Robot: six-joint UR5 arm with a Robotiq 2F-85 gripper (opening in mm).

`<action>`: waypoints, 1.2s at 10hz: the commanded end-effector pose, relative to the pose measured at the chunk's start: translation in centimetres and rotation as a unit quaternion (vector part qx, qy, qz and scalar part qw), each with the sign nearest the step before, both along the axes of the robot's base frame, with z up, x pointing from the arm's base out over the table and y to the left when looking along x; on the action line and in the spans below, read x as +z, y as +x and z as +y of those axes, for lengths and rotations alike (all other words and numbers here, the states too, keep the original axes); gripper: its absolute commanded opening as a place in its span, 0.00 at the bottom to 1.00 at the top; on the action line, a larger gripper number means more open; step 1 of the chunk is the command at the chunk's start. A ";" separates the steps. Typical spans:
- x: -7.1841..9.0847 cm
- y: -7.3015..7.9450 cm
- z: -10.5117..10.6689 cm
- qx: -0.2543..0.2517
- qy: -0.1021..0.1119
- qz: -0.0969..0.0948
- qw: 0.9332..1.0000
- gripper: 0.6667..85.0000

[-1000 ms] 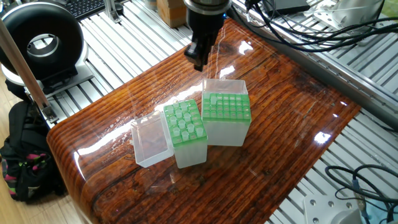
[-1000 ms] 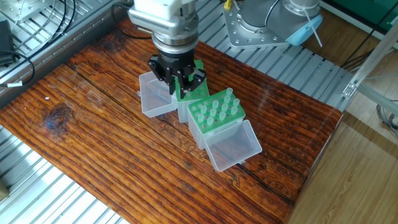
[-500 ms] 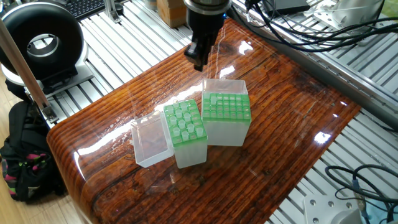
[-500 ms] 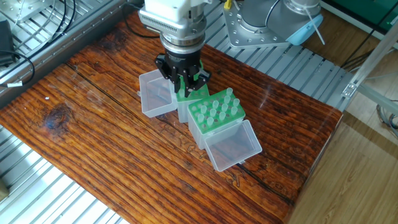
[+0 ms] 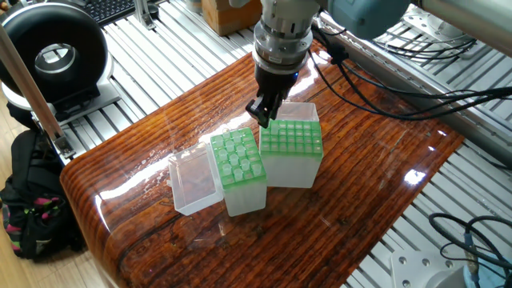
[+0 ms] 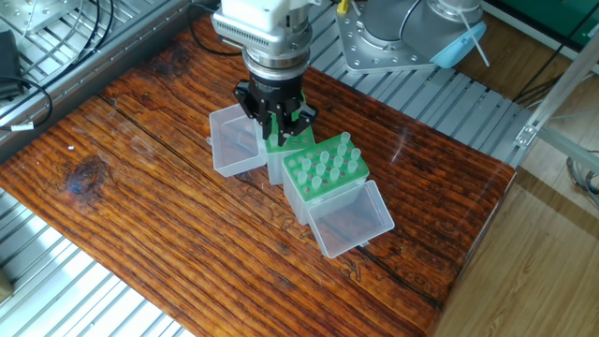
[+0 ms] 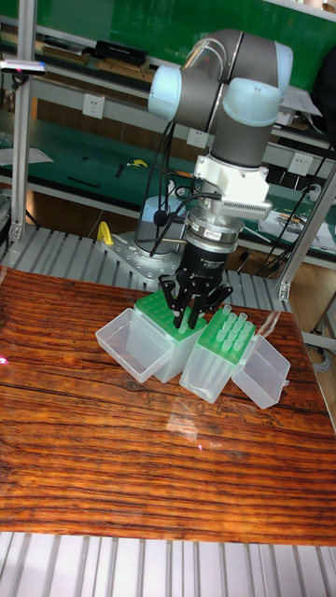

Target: Transfer all large pipette tips from one holder to another

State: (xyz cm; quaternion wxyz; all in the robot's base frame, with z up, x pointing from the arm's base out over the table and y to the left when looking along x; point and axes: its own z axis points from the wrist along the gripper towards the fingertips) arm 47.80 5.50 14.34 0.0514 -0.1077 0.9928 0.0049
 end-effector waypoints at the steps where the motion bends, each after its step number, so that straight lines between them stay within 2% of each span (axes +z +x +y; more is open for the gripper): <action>1: -0.3 0.3 0.4 -0.004 0.010 -0.006 1.000 0.33; 3: -0.3 0.3 0.4 -0.006 0.010 -0.006 1.000 0.32; 7: -0.2 0.3 0.2 -0.011 0.006 -0.006 1.000 0.21; 9: 0.5 -0.1 0.1 -0.013 0.003 -0.001 1.000 0.19; 10: 1.0 -0.4 -0.5 -0.016 -0.008 0.003 1.000 0.16; 12: 1.3 -0.5 -0.5 -0.018 -0.009 0.004 1.000 0.13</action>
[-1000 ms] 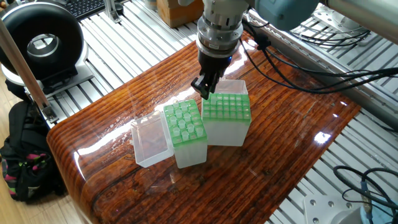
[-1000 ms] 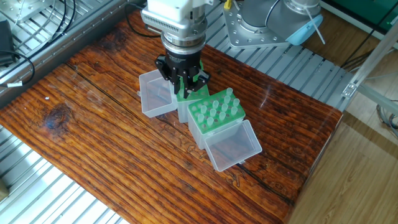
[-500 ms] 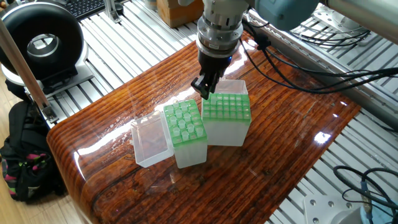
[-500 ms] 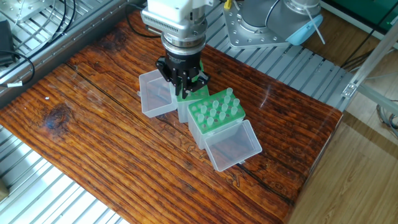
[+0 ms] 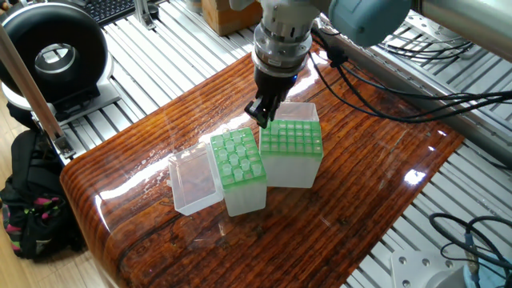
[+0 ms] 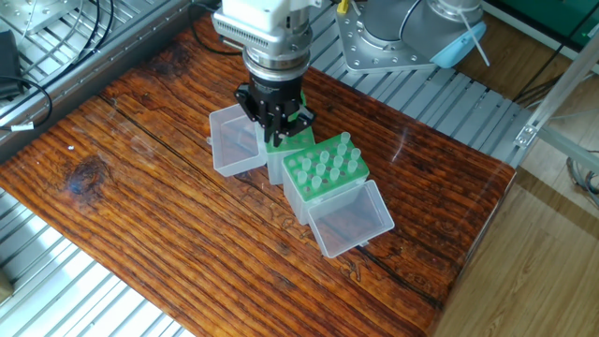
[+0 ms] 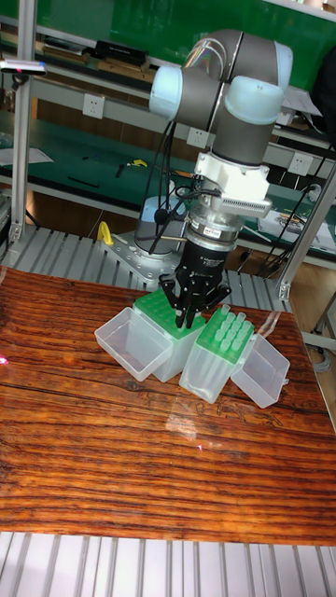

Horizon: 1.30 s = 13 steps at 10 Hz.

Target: Transfer all large pipette tips from one holder to another

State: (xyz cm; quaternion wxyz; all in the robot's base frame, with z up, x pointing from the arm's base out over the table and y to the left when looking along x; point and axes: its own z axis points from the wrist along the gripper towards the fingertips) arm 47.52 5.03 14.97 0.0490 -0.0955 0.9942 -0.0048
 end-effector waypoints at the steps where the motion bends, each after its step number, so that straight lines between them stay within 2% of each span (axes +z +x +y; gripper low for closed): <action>1: 0.9 -0.3 0.1 -0.005 0.003 0.003 1.000 0.13; 4: 3.3 -0.1 0.6 -0.006 -0.004 0.003 1.000 0.13; 8: 8.4 0.1 1.1 0.002 -0.010 0.000 1.000 0.13; 10: 10.4 0.2 1.2 0.004 -0.014 -0.006 1.000 0.13; 13: 12.6 -0.5 1.1 0.012 -0.014 -0.008 1.000 0.13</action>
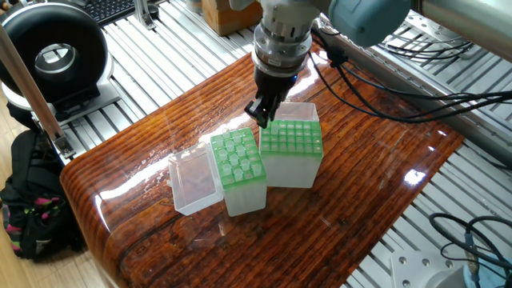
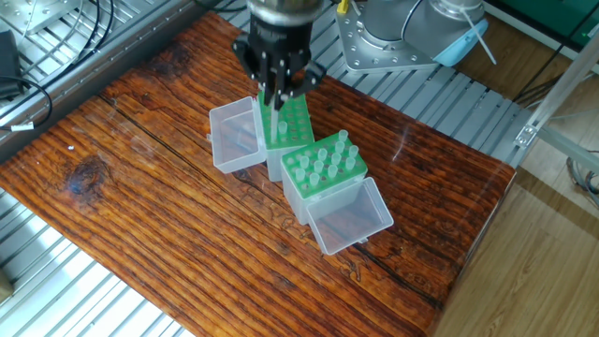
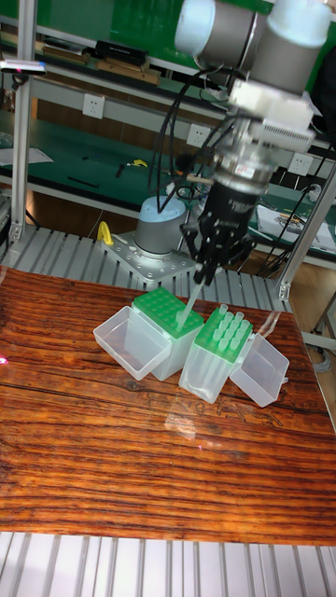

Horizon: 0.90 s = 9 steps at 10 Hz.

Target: Transfer all large pipette tips from one holder to another

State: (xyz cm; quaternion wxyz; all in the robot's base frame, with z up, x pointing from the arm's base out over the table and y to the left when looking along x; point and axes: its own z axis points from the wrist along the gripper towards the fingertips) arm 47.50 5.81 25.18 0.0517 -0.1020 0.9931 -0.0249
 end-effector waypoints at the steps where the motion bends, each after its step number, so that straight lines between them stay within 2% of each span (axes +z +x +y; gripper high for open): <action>1: 3.0 -0.8 0.2 0.008 0.007 -0.003 1.000 0.13; 5: 5.3 -1.8 1.5 0.009 0.025 -0.003 1.000 0.13; 9: 7.4 -2.9 4.0 0.005 0.040 -0.019 0.999 0.13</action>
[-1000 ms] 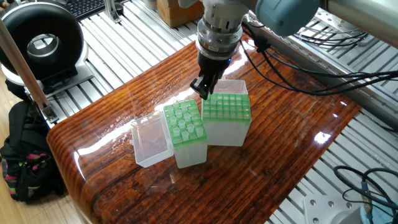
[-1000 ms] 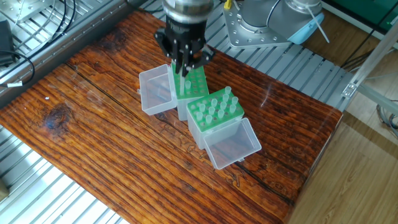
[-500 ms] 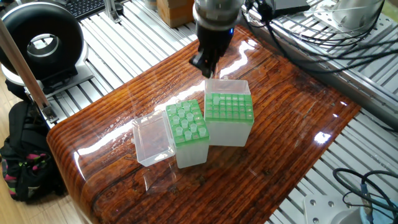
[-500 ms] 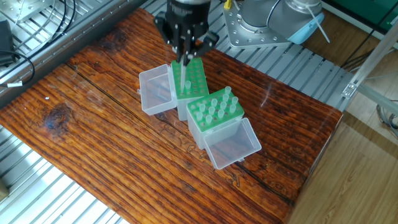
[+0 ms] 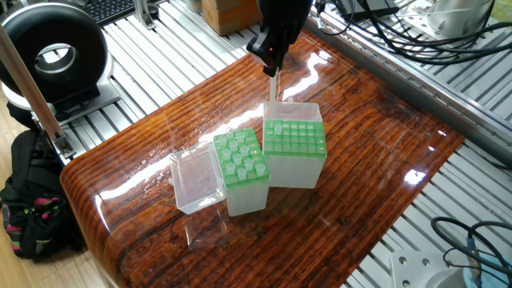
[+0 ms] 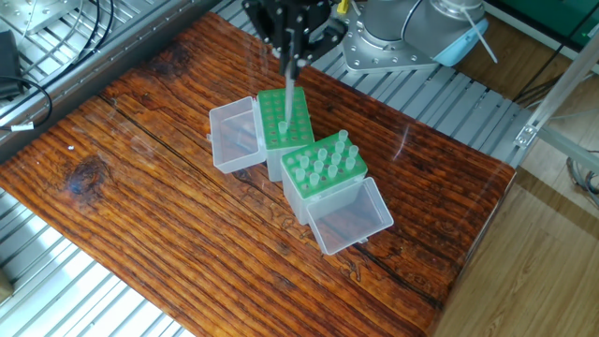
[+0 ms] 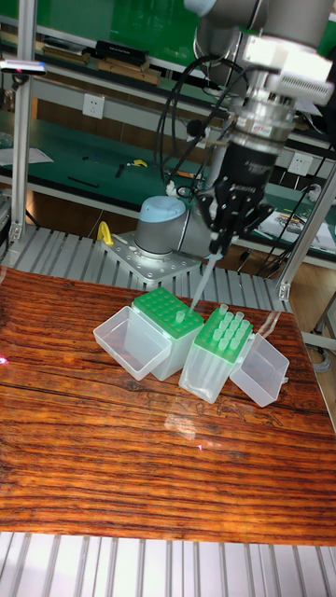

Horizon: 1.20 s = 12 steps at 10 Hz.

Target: Transfer all large pipette tips from one holder to another

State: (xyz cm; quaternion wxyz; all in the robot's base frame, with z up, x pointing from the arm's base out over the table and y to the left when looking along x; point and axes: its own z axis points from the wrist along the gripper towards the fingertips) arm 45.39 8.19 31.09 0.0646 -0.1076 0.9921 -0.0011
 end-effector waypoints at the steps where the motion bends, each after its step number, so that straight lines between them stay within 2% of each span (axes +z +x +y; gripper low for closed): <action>1: 1.5 -1.1 2.7 -0.011 0.030 -0.008 0.999 0.13; 2: 1.2 -0.9 3.1 -0.015 0.033 -0.011 0.999 0.13; 4: 0.4 -0.3 3.3 -0.021 0.024 -0.018 0.999 0.13; 5: 0.3 -0.1 3.5 -0.021 0.028 -0.017 0.999 0.13; 7: -0.3 -1.3 4.0 -0.026 0.028 0.000 0.999 0.13; 11: -1.8 -2.5 4.0 -0.022 0.029 -0.014 0.999 0.12; 12: -2.0 -2.8 4.4 -0.020 0.040 -0.016 0.999 0.12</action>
